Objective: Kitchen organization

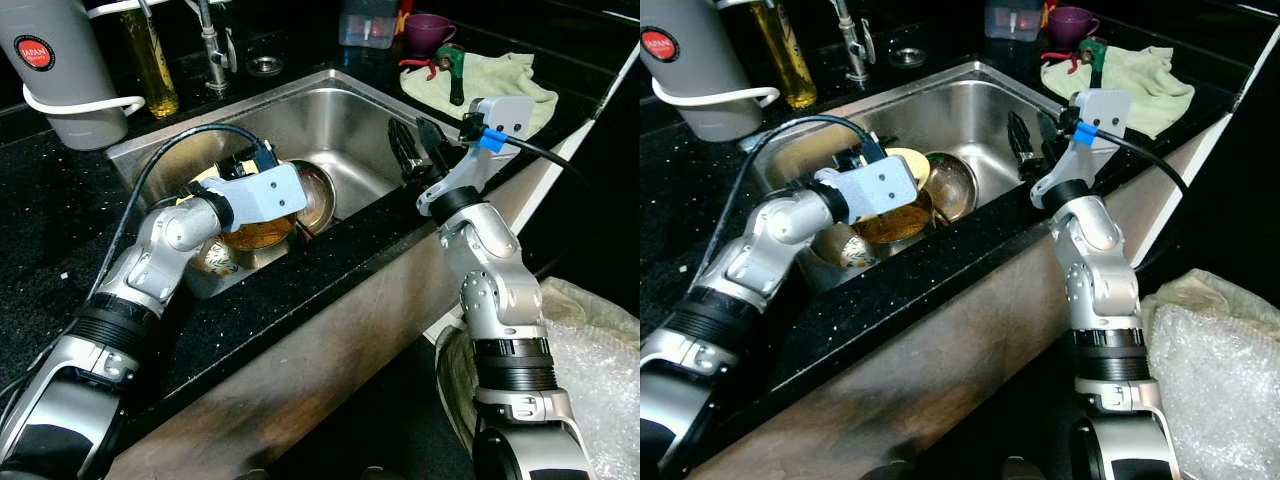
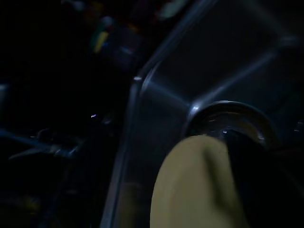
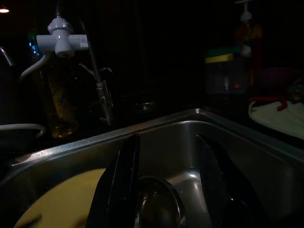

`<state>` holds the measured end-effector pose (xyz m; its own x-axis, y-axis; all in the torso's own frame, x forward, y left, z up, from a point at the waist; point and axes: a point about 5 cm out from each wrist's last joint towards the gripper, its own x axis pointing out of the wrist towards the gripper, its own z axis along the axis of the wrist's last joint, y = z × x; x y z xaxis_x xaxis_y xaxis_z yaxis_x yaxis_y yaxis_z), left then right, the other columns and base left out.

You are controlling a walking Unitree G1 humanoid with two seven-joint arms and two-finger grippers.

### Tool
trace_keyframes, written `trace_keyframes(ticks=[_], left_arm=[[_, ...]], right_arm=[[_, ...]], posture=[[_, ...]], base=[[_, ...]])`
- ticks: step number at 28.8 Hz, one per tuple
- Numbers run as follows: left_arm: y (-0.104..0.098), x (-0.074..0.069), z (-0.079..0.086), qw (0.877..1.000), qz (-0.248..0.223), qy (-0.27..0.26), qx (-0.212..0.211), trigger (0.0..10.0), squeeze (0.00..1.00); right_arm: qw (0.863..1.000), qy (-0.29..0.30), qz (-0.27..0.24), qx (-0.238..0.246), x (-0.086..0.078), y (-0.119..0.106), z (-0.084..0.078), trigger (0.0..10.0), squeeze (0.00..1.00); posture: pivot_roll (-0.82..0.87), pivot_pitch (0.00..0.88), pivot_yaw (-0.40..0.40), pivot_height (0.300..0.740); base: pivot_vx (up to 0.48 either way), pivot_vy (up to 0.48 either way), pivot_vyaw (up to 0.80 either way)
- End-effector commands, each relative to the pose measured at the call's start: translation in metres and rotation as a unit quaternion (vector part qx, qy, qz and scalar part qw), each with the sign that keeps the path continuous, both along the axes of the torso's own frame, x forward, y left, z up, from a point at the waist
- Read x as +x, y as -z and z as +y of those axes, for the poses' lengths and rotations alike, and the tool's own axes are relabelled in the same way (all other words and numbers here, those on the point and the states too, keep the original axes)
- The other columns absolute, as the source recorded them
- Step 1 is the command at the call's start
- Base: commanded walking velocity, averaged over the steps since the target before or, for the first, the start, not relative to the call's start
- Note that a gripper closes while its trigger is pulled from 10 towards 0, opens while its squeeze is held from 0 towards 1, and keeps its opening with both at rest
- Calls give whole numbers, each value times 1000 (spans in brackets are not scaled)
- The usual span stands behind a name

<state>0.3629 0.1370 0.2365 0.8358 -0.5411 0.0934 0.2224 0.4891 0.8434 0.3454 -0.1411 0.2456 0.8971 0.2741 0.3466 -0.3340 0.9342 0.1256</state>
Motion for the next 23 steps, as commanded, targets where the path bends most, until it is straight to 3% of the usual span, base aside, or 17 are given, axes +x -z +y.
trace_keyframes(ticks=[1, 5, 9, 12, 23], left_arm=[[-16, -1, 3, 999, -16, -8, -51, 10000, 0], [-31, -11, 1, 988, -20, 8, -153, 10000, 0], [-29, -20, -2, 980, -7, 5, -199, 10000, 0], [-27, -22, -3, 979, -4, 3, -204, 10000, 0], [-12, -45, -20, 970, 45, 16, -237, 10000, 0]], right_arm=[[1000, -7, 3, -2, -2, 2, 1, 10000, 0], [1000, -15, 4, 4, -3, 2, 2, 10000, 0], [1000, -23, 3, 9, -3, 1, 3, 10000, 0], [1000, -25, 3, 10, -3, 1, 4, 10000, 0], [999, -42, -1, 15, -1, -1, 7, 10000, 0]], posture=[[5, 71, 12, 740], [11, 71, 11, 740], [17, 72, 9, 740], [20, 72, 9, 740], [38, 67, 9, 740]], base=[[0, 0, 0], [0, 0, 0], [0, 0, 0], [0, 0, 0], [-333, 0, 0]])
